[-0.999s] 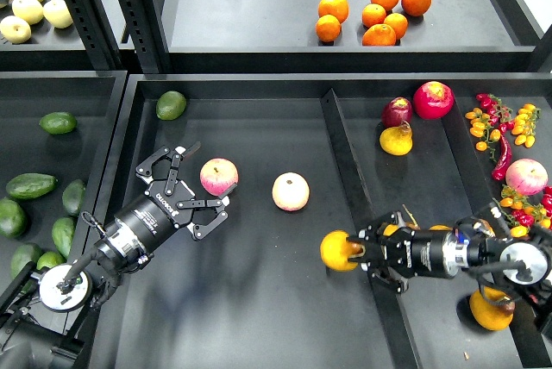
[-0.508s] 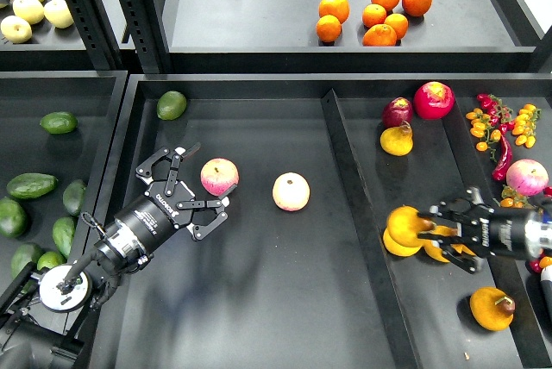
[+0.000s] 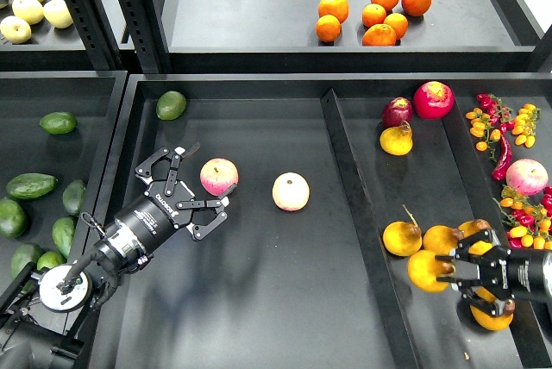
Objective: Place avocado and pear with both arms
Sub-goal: 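Lift the pear and carry it into the bin of pears, then lower the pear beside the other pears and open the right gripper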
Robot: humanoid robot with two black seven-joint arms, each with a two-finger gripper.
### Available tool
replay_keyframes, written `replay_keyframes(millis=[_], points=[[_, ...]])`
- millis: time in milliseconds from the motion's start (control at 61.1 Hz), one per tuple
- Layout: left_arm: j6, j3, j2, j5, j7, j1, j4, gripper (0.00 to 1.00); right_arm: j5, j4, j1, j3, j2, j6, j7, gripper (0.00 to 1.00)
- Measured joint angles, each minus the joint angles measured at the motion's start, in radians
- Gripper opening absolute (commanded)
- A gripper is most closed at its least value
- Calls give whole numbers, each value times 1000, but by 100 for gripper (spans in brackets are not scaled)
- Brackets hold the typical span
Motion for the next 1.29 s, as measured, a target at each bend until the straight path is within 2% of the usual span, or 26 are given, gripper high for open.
replay_keyframes(millis=[344, 753, 819, 950, 1179, 1294], points=[[0, 1, 0, 0, 0, 0, 0, 92, -6, -37, -30, 1, -8, 0, 0, 13], [0, 1, 0, 0, 0, 0, 0, 92, -19, -80, -45, -21, 10, 0, 0, 26], [0, 1, 0, 0, 0, 0, 1, 92, -24, -87, -53, -21, 21, 0, 0, 41], [0, 0, 0, 0, 0, 0, 2, 92, -32, -96, -56, -21, 30, 0, 0, 61], [0, -1, 0, 0, 0, 0, 2, 92, -56, -109, -54, -17, 40, 0, 0, 87], [0, -1, 0, 0, 0, 0, 2, 92, -52, -106, -48, -11, 41, 0, 0, 91]])
